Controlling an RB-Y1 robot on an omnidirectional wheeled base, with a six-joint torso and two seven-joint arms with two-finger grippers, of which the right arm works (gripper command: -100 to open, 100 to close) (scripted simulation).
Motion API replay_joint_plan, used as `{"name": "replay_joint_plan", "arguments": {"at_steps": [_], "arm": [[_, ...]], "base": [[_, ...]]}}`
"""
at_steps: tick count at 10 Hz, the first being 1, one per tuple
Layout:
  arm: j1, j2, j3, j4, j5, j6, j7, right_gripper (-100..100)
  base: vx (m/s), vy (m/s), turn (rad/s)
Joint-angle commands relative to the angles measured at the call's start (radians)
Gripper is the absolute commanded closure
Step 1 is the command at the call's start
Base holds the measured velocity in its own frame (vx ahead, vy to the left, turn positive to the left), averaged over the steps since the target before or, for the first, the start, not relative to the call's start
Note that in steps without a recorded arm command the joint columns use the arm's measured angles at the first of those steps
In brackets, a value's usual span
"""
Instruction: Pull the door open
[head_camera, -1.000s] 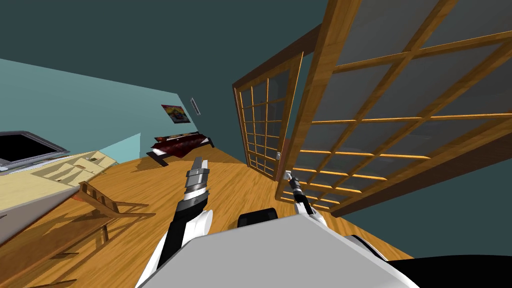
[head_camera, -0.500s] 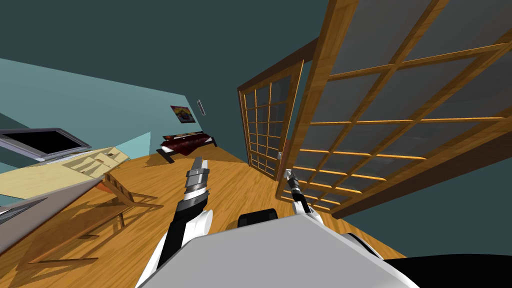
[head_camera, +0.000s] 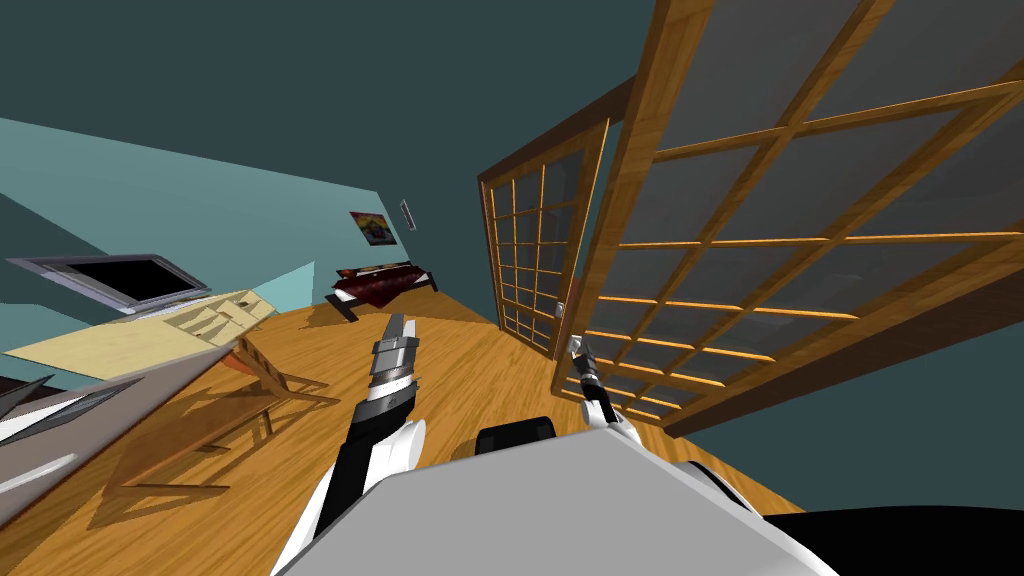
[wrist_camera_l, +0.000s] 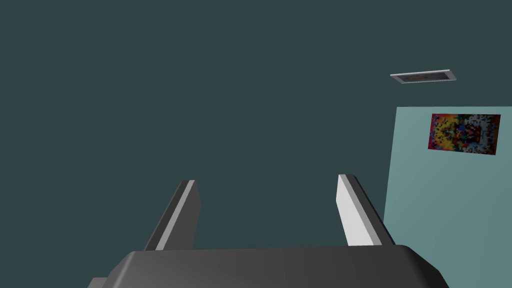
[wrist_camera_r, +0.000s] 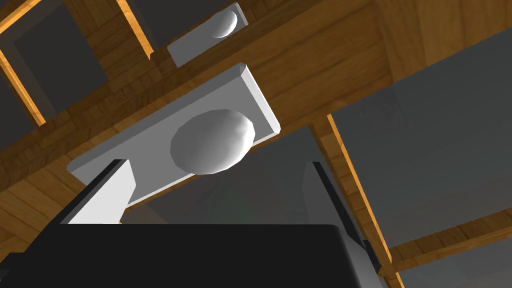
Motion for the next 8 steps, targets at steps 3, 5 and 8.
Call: {"name": "replay_joint_plan", "arguments": {"at_steps": [3,5,8], "arm": [[-0.010,0.011,-0.014,0.004,-0.002,0.000,-0.078,-100],[-0.025,0.026,-0.032,0.013,-0.004,-0.001,-0.145,-100],[-0.032,0.034,-0.041,0.018,-0.005,-0.002,-0.202,-100]], "base": [[-0.043,-0.003,0.030],[-0.064,-0.013,0.061],[-0.048,-0.003,0.035]]}}
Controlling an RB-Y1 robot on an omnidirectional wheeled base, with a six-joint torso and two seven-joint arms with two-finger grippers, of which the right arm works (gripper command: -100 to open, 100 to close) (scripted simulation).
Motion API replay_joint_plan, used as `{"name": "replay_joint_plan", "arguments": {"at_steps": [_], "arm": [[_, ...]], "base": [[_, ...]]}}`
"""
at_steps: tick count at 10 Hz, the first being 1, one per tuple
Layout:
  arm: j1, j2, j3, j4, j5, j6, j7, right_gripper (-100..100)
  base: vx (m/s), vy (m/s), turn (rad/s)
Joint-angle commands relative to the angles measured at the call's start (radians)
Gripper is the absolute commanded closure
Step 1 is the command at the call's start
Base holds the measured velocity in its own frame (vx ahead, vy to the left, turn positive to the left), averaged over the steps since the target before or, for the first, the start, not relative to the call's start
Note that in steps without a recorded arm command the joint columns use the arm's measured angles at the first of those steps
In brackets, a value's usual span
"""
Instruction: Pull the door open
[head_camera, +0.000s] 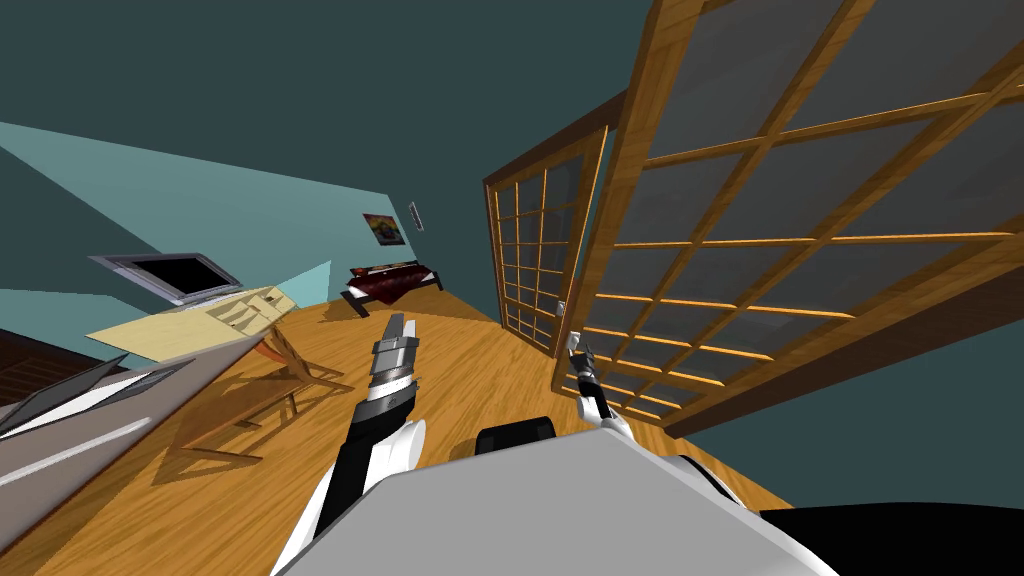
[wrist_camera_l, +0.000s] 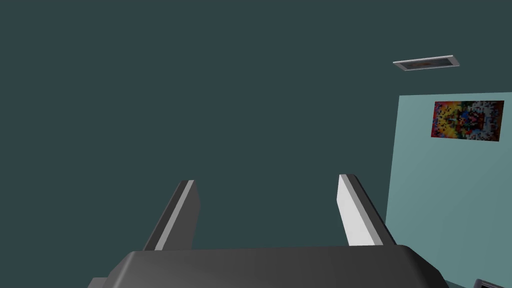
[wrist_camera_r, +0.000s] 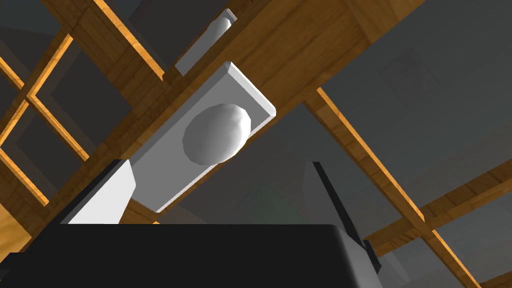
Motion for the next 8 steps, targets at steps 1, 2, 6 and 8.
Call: {"name": "replay_joint_plan", "arguments": {"at_steps": [1,2,6,8], "arm": [[-0.007,0.009,-0.011,0.003,-0.001,0.000,-0.050,-100],[-0.015,0.017,-0.020,0.007,-0.002,0.000,-0.075,-100],[-0.030,0.032,-0.038,0.017,-0.005,-0.001,-0.174,-100],[-0.037,0.039,-0.047,0.022,-0.006,-0.002,-0.215,-100]], "base": [[-0.051,-0.011,0.051],[-0.076,-0.022,0.074],[-0.049,-0.006,0.037],[-0.058,-0.016,0.059]]}}
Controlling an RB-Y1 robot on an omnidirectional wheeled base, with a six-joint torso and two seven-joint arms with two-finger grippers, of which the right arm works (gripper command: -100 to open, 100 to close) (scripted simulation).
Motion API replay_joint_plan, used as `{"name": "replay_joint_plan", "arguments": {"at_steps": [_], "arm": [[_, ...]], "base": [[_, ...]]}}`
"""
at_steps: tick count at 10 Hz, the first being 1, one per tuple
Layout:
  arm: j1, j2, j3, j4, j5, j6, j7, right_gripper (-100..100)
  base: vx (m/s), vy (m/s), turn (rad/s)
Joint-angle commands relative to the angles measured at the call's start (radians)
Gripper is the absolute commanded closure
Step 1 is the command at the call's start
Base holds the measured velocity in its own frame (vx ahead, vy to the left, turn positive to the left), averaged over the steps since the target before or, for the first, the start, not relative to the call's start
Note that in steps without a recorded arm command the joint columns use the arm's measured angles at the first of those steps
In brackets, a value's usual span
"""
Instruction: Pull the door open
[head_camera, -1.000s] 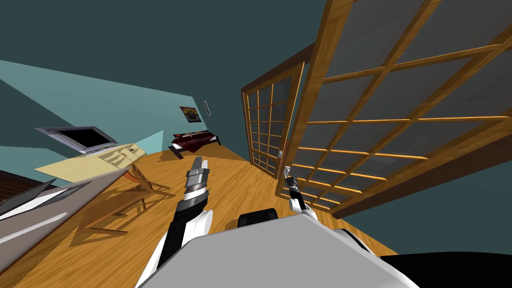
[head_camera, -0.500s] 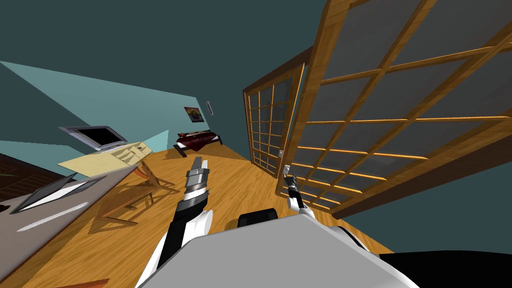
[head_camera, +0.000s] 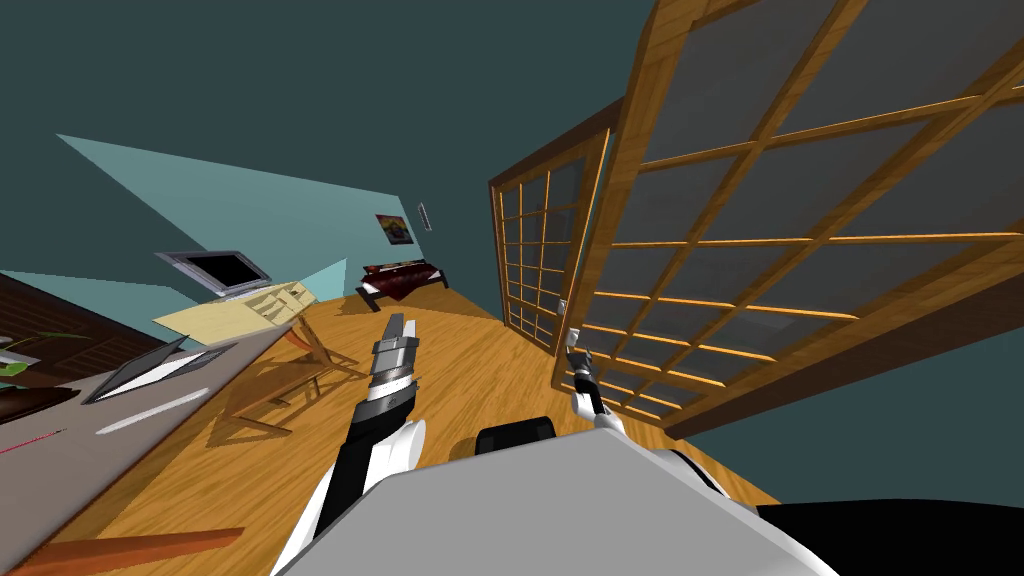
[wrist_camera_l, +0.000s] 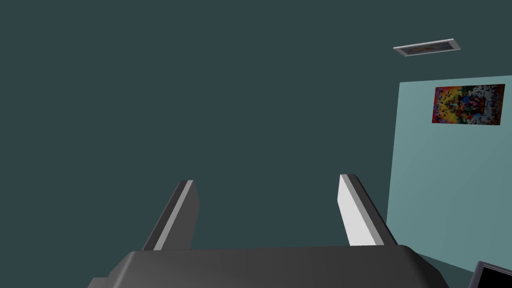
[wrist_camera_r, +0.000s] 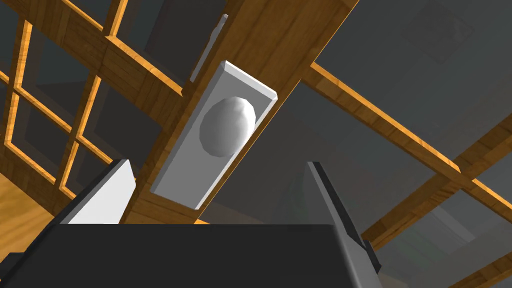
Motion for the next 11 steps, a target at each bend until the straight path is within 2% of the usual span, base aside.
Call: {"name": "replay_joint_plan", "arguments": {"at_steps": [1,2,7,11], "arm": [[-0.009,0.008,-0.010,0.008,-0.001,-0.002,-0.050,-100],[-0.009,0.008,-0.010,0.008,-0.001,-0.002,-0.056,-100],[-0.036,0.036,-0.042,0.025,-0.005,-0.004,-0.202,-100],[-0.047,0.047,-0.056,0.032,-0.007,-0.005,-0.291,-100]], "base": [[-0.054,-0.016,0.034],[-0.047,-0.010,0.027],[-0.064,-0.008,0.049],[-0.055,-0.013,0.031]]}}
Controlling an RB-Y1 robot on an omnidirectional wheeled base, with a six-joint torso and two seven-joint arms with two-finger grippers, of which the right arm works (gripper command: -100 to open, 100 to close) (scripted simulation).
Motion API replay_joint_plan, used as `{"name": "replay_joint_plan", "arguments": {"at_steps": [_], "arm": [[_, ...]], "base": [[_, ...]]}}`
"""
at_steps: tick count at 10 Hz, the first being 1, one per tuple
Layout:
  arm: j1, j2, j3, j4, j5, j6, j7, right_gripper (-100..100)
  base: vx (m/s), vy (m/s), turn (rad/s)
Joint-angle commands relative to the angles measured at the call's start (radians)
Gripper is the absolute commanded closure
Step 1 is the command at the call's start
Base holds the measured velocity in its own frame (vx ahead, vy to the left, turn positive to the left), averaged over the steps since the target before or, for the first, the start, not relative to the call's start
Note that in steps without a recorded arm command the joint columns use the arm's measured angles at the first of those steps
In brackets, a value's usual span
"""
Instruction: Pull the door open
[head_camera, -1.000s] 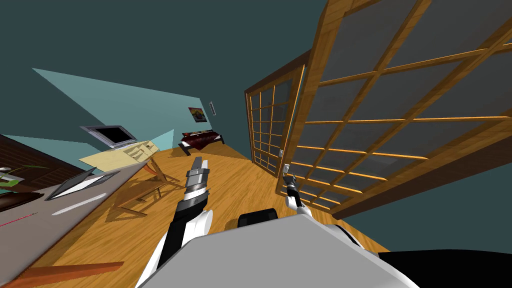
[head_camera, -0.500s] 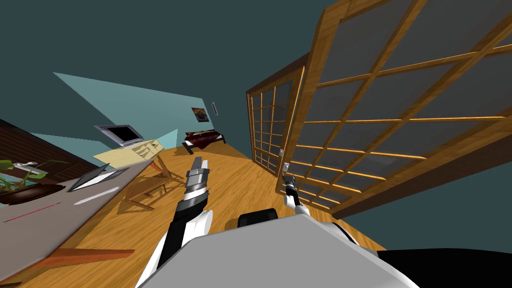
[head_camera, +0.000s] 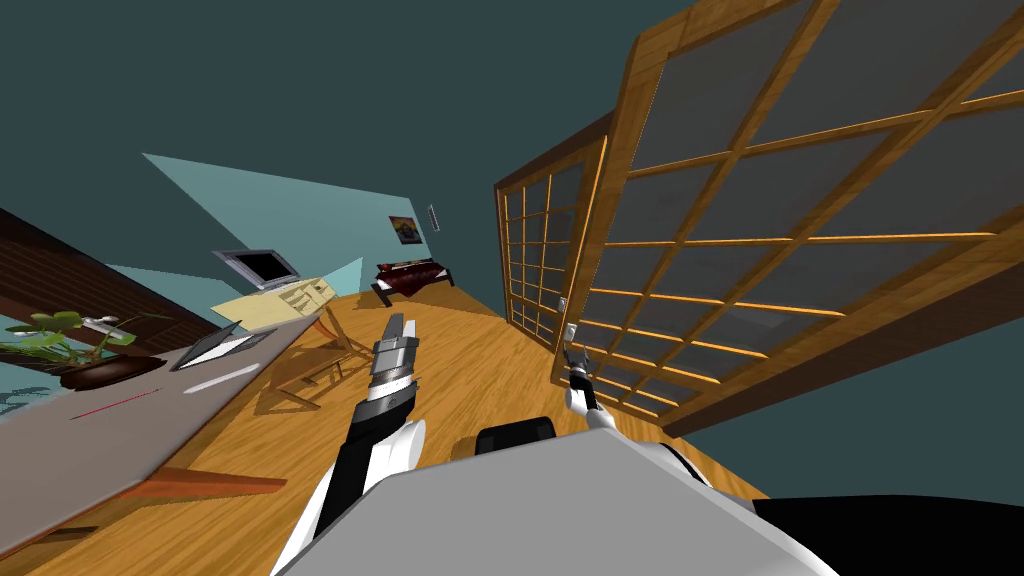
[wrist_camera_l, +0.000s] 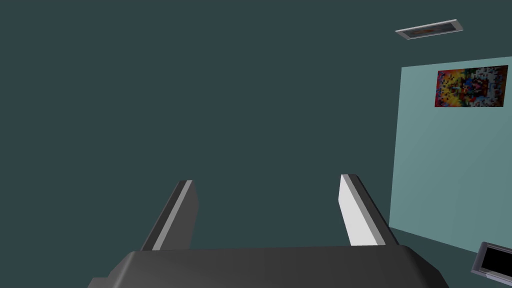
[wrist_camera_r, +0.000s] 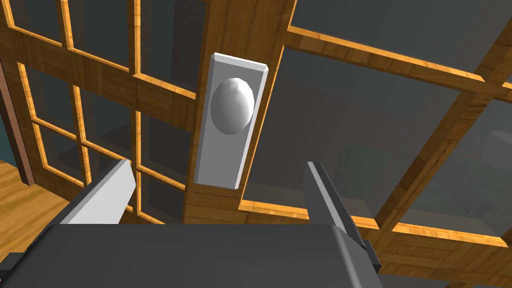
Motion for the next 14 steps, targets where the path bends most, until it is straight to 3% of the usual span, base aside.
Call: {"name": "replay_joint_plan", "arguments": {"at_steps": [1,6,7,8,9,10,11,13,14], "arm": [[-0.008,0.006,-0.007,0.007,-0.001,-0.002,-0.046,-100],[-0.025,0.025,-0.029,0.019,-0.003,-0.003,-0.156,-100],[-0.023,0.023,-0.026,0.017,-0.003,-0.003,-0.142,-100],[-0.010,-0.003,-0.025,0.021,-0.003,-0.004,-0.176,-100],[-0.010,-0.003,-0.025,0.022,-0.003,-0.004,-0.176,-100],[0.004,-0.029,-0.023,0.025,-0.002,-0.006,-0.206,-100],[0.009,-0.039,-0.023,0.027,-0.002,-0.006,-0.217,-100],[0.031,-0.080,-0.020,0.034,-0.002,-0.009,-0.265,-100],[0.031,-0.080,-0.020,0.034,-0.002,-0.009,-0.265,-100]], "base": [[-0.046,-0.011,0.034],[-0.064,-0.006,0.033],[-0.027,-0.003,0.005],[0.096,-0.006,0.063],[0.132,-0.013,0.023],[0.174,-0.013,0.031],[0.196,0.004,0.043],[0.188,-0.010,0.059],[0.139,0.001,0.015]]}}
